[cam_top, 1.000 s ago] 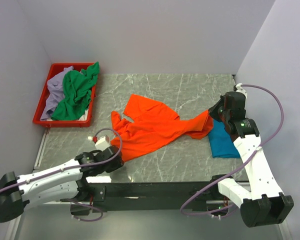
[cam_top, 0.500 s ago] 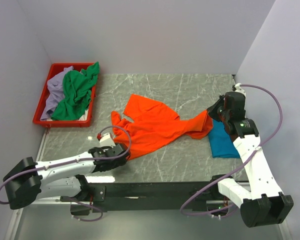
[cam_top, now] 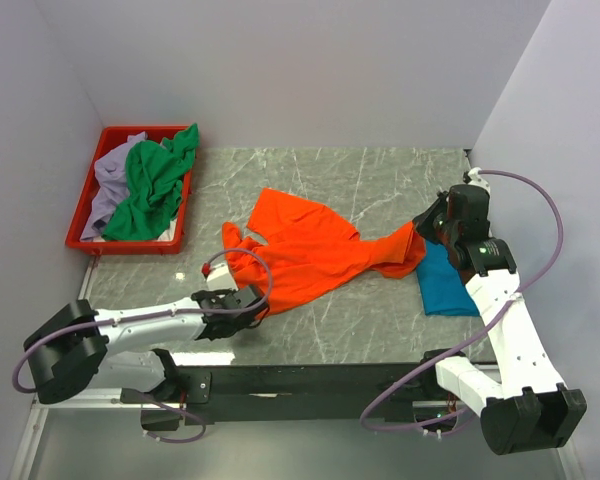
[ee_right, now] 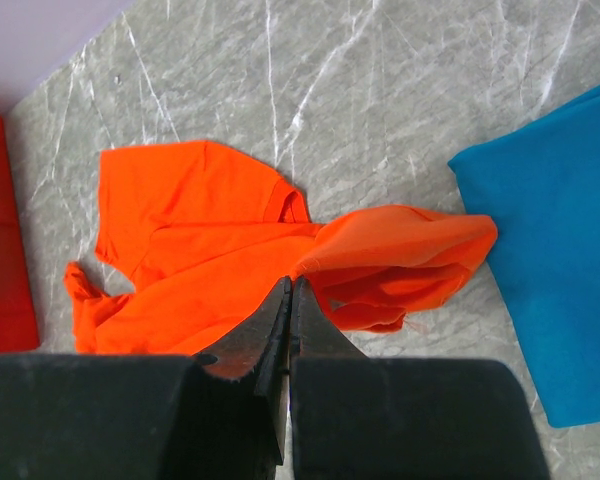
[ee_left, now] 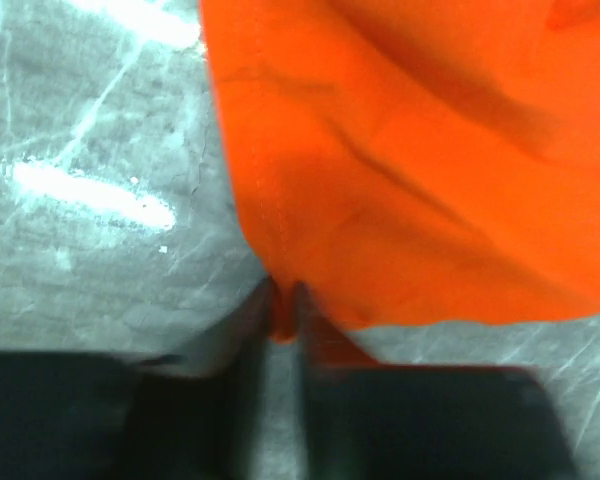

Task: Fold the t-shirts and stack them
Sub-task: Flatten the tshirt out

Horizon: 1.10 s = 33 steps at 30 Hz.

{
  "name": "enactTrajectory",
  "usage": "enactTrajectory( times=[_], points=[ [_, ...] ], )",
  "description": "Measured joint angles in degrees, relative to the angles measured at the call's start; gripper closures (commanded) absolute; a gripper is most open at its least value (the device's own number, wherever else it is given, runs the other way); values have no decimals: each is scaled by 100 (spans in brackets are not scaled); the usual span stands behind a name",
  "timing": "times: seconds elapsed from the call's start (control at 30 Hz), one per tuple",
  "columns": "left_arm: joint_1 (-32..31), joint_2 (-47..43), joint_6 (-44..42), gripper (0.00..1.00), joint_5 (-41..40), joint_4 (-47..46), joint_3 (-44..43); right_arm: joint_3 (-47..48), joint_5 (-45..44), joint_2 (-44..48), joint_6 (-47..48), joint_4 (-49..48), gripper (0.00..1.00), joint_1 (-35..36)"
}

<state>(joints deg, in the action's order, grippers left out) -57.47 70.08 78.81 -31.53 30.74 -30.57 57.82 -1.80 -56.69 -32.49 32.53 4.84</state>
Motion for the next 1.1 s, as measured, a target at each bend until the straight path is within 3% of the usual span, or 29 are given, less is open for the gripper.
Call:
enactTrajectory(
  times=[0.07,0.23,0.53,0.83,1.1],
  points=[
    [0,68,-37,99,13,-2,-57,0,0,4,0,9,100,0],
    [2,-155,-173,99,-83,514,-466,13,-4,122,0,116,100,0],
    [610,-2277,-1088,100,-750,1672,-2752,826,-46,505,-72,876,100,-103],
    [758,-2411,-2124,100,-1464,2516,-5598,3338,-179,914,-221,1860,100,-146],
    [758,-2339,-3156,100,-1775,2177,-6789,6148,-247,588,-216,2417,100,-151]
  ],
)
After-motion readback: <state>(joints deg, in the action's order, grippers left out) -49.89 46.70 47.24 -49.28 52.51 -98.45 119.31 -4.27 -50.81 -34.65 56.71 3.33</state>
